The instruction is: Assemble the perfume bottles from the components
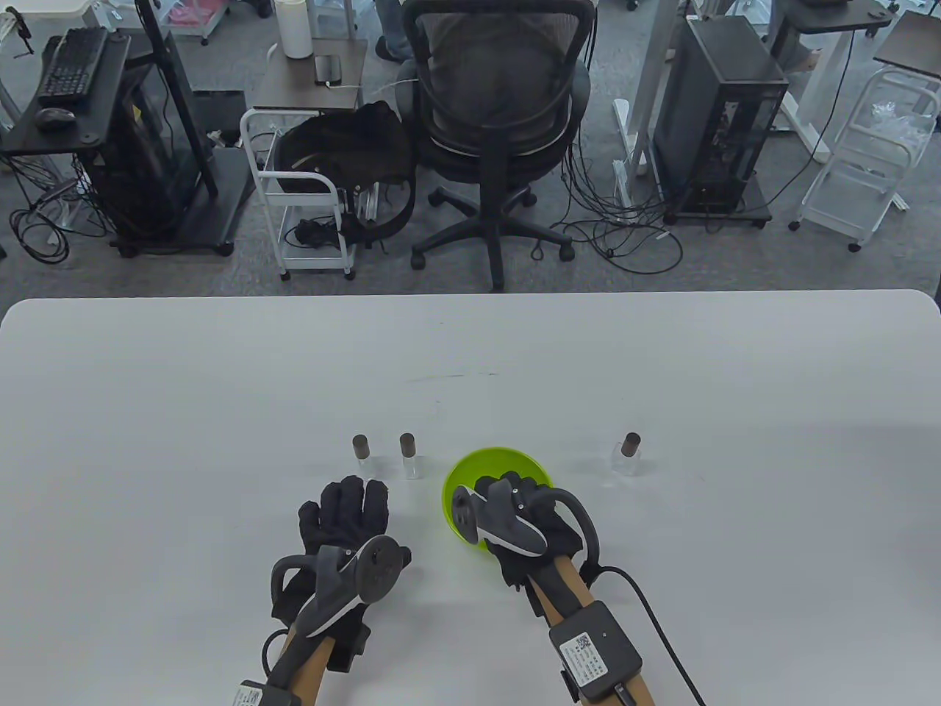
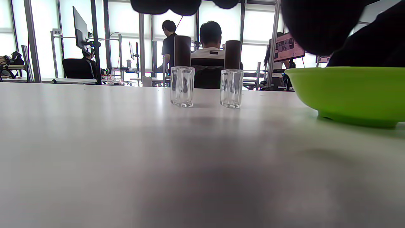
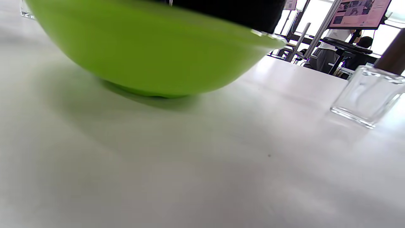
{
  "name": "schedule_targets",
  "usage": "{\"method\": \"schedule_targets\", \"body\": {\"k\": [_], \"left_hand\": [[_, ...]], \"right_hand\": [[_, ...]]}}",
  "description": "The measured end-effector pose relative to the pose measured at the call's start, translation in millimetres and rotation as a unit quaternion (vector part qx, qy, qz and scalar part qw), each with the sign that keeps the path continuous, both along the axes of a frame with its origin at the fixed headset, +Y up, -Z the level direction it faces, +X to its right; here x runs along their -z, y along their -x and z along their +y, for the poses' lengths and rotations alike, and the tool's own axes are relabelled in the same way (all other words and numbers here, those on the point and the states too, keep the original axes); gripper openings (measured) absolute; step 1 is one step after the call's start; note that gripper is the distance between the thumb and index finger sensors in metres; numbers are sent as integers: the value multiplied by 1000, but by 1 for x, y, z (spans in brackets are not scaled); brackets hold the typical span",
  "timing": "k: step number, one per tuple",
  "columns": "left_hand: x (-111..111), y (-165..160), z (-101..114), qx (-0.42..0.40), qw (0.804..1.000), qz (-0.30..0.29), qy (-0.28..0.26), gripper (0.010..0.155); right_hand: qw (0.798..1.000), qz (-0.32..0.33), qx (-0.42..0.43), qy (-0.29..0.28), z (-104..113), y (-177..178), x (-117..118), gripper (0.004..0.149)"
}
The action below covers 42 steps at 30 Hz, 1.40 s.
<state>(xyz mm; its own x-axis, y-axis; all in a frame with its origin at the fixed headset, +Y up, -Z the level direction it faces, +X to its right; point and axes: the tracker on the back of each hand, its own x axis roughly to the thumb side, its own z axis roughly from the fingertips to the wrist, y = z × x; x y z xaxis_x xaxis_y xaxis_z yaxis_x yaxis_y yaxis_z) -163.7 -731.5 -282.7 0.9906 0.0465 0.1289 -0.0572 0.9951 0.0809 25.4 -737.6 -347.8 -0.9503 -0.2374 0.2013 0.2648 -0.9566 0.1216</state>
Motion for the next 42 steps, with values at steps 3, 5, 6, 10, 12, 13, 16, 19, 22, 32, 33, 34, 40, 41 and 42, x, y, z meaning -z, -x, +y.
{"method": "schedule_targets", "body": {"k": [3,5,6,10,12,13,16,19,22,32,33,34,40,41,42], "left_hand": [[0,0,0,0,1000,0,0,95],[0,0,0,-1,1000,0,0,94],[0,0,0,-1,1000,0,0,95],[0,0,0,1,1000,0,-1,94],[0,0,0,1,1000,0,0,94],[0,0,-1,1,1000,0,0,94],[0,0,-1,2,1000,1,2,94],[0,0,-1,1,1000,1,2,94],[1,0,-1,-1,1000,1,1,94],[1,0,-1,-2,1000,0,1,94],[1,0,-1,-2,1000,0,1,94],[1,0,-1,-2,1000,0,2,94],[2,0,-2,3,1000,1,5,94],[2,-1,-3,4,1000,1,5,94],[2,-1,-3,6,1000,1,6,94]], "right_hand": [[1000,5,-5,5,-1,2,-1,55],[999,13,-28,15,-3,3,-2,60],[999,14,-34,23,-4,2,-1,63],[999,1,-20,28,-4,0,2,66],[1000,-3,-16,27,-3,0,3,66],[999,-3,-16,28,-3,0,3,66],[1000,-7,-5,28,-2,-2,4,68],[999,-12,18,37,-1,-4,6,76],[998,-14,35,44,-2,-4,8,81],[997,13,68,-44,20,-22,-3,72],[994,19,84,-66,25,-27,-6,72],[991,24,105,-84,31,-34,-10,72],[972,26,200,-120,57,-83,-39,72],[972,24,199,-125,58,-94,-44,72],[971,21,202,-129,59,-102,-49,72]]}}
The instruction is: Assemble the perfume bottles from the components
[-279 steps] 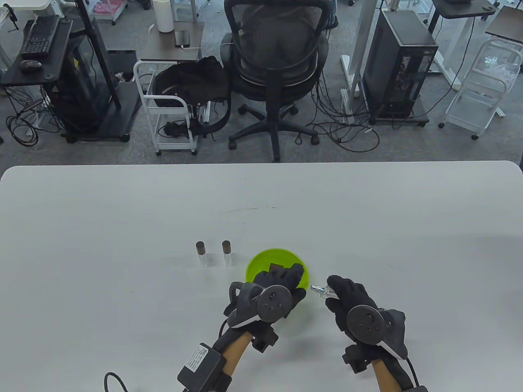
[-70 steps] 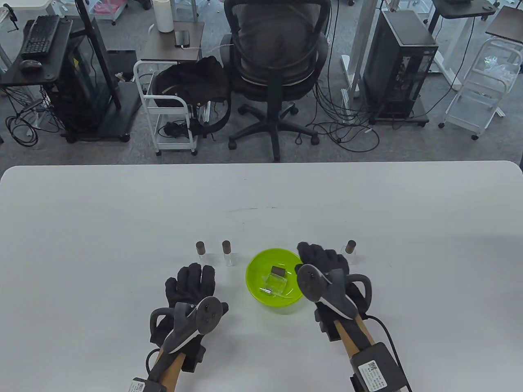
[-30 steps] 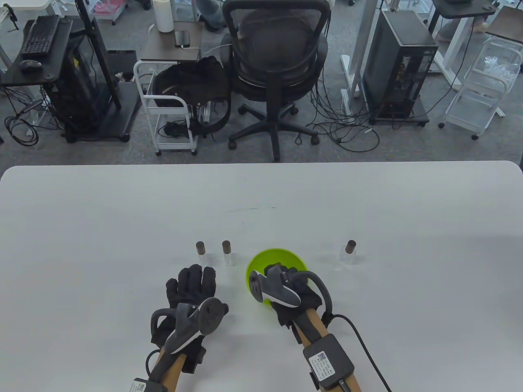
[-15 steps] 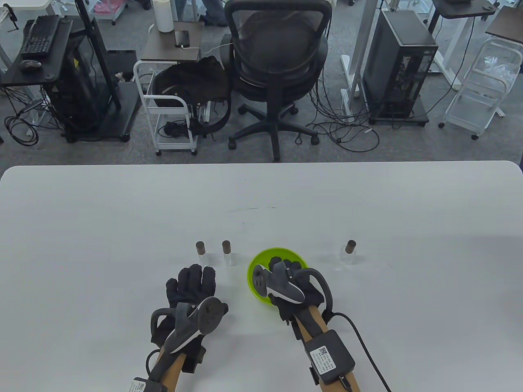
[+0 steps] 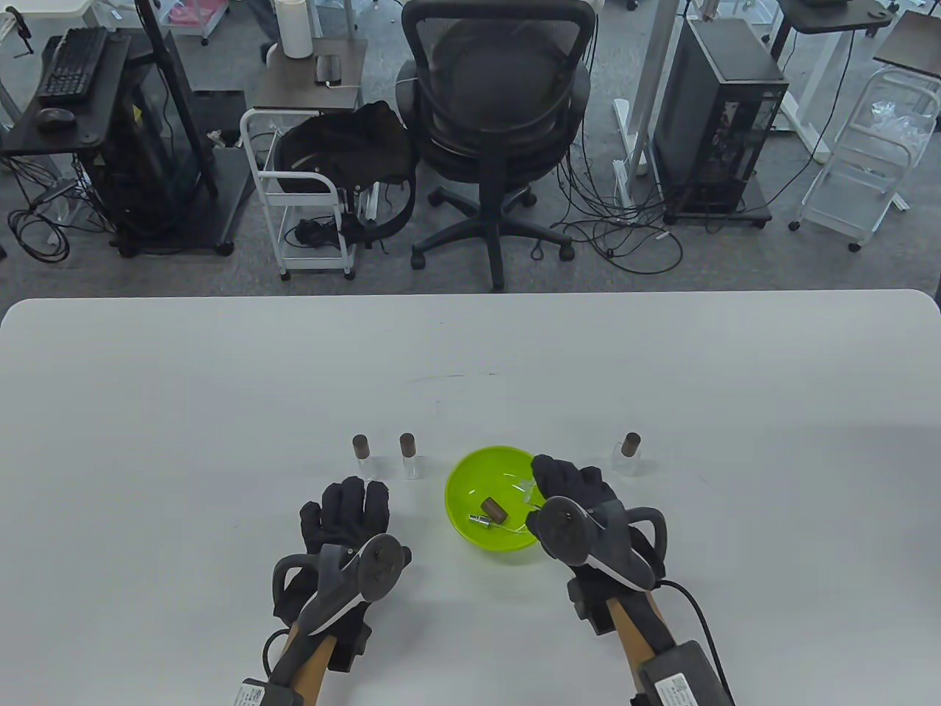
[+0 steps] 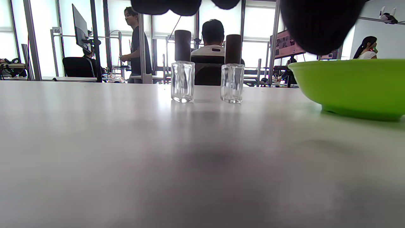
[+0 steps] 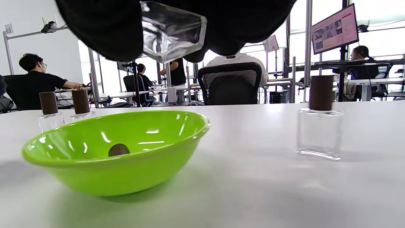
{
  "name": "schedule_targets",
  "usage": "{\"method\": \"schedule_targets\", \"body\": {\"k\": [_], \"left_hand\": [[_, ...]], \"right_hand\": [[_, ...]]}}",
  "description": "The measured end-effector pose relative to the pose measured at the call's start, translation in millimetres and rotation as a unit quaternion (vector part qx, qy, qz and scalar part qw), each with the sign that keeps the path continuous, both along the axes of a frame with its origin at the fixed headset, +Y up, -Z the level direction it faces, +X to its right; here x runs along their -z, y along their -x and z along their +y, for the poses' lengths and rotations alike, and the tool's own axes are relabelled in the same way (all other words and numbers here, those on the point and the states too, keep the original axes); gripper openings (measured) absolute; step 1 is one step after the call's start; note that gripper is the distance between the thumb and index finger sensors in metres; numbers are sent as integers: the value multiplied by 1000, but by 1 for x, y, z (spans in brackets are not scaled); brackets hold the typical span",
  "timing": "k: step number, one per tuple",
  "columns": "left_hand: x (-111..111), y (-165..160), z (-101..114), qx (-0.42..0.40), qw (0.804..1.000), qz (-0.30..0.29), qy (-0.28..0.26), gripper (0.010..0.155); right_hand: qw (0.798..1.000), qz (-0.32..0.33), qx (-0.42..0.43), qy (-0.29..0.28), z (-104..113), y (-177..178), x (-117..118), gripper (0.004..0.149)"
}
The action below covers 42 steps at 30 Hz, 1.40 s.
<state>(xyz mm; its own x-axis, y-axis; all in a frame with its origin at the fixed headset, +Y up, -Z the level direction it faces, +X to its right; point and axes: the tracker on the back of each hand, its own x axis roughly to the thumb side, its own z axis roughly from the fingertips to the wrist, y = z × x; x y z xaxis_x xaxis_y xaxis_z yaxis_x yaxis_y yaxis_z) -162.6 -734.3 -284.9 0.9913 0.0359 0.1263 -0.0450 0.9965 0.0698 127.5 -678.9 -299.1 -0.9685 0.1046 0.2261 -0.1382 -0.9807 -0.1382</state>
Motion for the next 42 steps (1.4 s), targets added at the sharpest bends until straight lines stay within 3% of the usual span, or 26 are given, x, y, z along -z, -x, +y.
{"method": "schedule_targets", "body": {"k": [5,9,15,21,27,33,42], "left_hand": [[1,-2,0,5,1000,0,2,94],[1,-4,0,6,1000,-4,1,92],[4,-18,8,-11,999,-29,-5,88],[19,-62,24,-36,996,-78,3,71],[44,-119,30,54,992,-110,39,57],[63,-160,14,195,970,-79,123,51],[74,-176,-6,240,960,-79,122,64]], "right_hand": [[998,-13,52,13,-15,-47,-16,72],[996,-28,80,22,-33,-69,-14,72],[995,-31,88,28,-42,-77,-14,72],[996,-31,87,21,-42,-78,-14,72],[995,-36,87,14,-42,-83,-15,72],[994,-39,105,7,-40,-89,-16,72],[991,-43,124,3,-40,-95,-17,72]]}}
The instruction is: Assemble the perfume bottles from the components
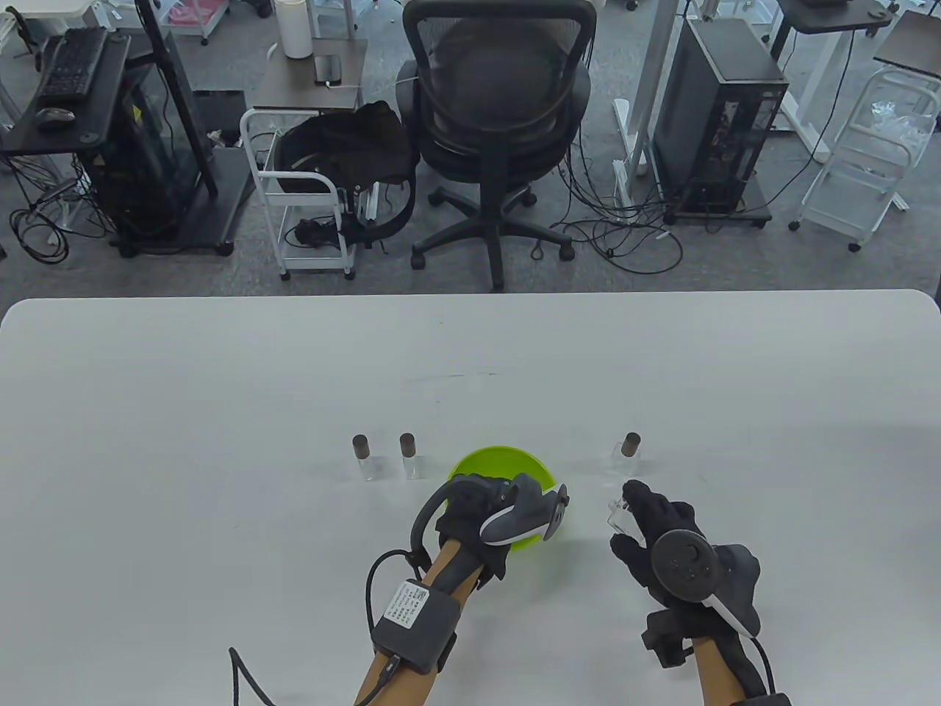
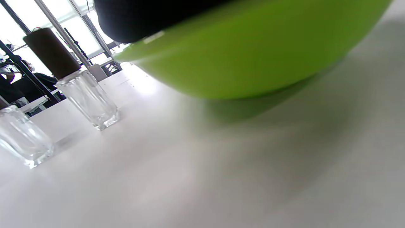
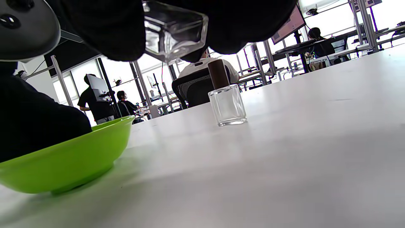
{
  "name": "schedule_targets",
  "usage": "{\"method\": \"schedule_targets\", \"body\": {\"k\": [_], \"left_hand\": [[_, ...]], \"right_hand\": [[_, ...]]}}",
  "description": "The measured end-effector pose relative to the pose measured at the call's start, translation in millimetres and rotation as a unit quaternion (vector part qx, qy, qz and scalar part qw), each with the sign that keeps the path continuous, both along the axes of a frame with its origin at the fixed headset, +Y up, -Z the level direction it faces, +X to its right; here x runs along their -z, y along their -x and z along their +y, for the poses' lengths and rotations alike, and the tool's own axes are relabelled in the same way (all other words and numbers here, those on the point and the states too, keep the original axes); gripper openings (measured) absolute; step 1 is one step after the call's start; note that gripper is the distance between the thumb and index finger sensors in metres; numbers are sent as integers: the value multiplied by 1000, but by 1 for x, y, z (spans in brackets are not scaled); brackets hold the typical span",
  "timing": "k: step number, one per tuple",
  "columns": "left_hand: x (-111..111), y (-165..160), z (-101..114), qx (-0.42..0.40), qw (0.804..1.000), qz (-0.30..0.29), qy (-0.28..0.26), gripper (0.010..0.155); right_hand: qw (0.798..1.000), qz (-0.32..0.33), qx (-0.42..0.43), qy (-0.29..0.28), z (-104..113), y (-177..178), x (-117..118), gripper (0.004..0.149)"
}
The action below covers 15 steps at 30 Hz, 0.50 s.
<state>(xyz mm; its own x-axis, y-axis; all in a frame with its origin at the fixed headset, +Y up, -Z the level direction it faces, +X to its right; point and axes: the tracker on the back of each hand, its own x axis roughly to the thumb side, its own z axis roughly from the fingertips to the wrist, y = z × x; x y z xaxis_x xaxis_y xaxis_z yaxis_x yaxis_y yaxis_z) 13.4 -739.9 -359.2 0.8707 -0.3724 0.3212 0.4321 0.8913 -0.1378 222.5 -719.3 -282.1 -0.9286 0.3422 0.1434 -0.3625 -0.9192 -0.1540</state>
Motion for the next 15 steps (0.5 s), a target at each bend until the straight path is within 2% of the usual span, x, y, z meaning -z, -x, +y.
{"method": "schedule_targets", "body": {"k": [15], "left_hand": [[4,11,4,-41,996,-78,-16,66]], "right_hand": [[1000,5,7,5,-2,1,0,72]]}}
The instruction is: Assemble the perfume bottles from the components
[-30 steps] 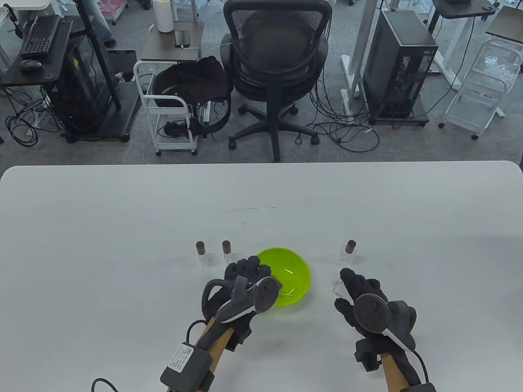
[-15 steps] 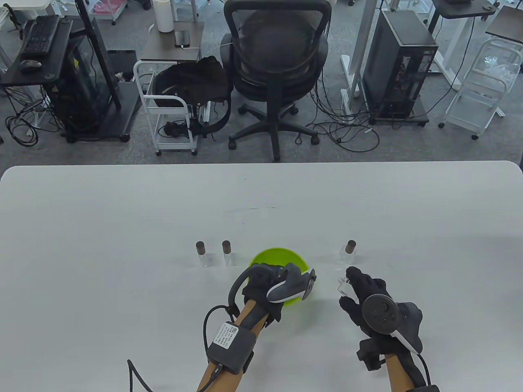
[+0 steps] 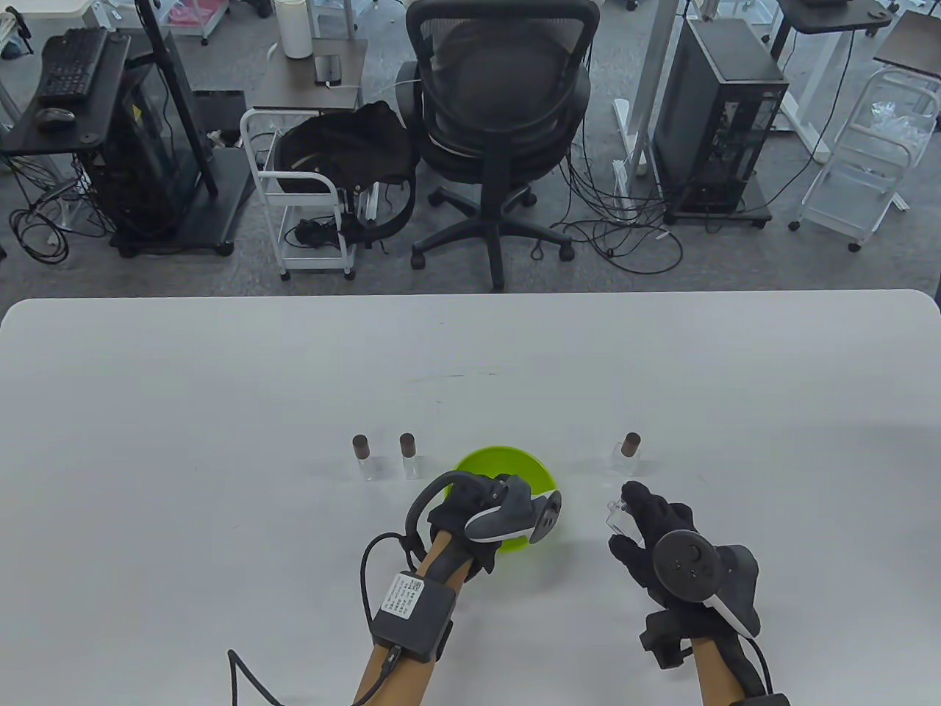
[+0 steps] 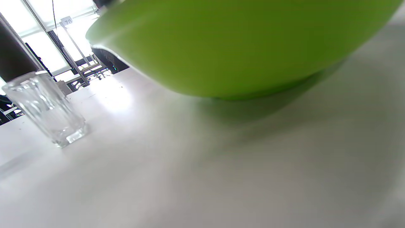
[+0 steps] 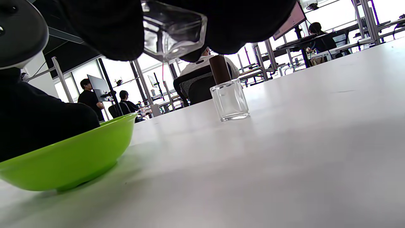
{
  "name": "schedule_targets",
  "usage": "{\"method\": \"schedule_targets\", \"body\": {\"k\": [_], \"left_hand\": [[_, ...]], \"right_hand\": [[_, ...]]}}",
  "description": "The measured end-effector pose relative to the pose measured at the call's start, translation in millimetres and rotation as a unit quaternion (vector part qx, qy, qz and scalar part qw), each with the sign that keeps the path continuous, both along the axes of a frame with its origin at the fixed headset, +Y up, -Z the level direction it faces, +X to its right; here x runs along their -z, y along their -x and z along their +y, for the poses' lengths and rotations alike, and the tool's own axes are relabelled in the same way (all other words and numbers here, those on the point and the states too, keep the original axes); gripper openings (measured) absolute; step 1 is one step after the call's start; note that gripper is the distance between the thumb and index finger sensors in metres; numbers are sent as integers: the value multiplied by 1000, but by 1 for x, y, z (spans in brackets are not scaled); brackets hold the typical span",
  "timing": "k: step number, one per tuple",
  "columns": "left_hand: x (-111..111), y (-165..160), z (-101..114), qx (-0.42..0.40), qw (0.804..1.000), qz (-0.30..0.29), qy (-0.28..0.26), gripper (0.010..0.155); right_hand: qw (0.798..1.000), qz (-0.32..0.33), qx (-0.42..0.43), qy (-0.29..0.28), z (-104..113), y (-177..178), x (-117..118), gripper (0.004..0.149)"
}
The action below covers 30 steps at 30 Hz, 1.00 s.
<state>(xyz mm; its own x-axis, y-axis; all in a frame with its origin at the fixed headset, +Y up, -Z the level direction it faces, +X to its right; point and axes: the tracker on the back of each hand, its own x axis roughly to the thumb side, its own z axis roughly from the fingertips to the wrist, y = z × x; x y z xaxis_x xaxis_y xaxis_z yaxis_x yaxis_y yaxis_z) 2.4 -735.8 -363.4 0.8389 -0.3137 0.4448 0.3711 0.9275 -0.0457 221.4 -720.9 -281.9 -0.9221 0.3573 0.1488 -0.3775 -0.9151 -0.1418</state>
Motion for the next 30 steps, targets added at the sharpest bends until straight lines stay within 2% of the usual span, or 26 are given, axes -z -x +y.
{"method": "schedule_targets", "body": {"k": [6,11,15,18,21,26,28,30], "left_hand": [[0,5,8,-34,999,-1,-10,63],[-14,10,30,-85,995,-21,-52,59],[-35,18,51,-173,977,-66,-105,53],[-51,27,60,-255,954,-89,-130,50],[-60,33,63,-334,933,-90,-101,44],[-63,39,56,-455,886,-88,-26,43],[-62,40,51,-478,874,-85,-1,43],[-59,40,47,-485,871,-75,31,42]], "right_hand": [[1000,4,-3,4,-1,1,0,72],[1000,10,-10,12,-5,6,1,72],[1000,18,-20,14,-6,11,1,72],[999,23,-29,17,-8,15,1,72],[999,25,-35,17,-10,18,1,72],[999,29,-43,15,-12,22,0,72],[998,29,-45,15,-12,23,0,72],[998,29,-47,14,-13,23,0,72]]}}
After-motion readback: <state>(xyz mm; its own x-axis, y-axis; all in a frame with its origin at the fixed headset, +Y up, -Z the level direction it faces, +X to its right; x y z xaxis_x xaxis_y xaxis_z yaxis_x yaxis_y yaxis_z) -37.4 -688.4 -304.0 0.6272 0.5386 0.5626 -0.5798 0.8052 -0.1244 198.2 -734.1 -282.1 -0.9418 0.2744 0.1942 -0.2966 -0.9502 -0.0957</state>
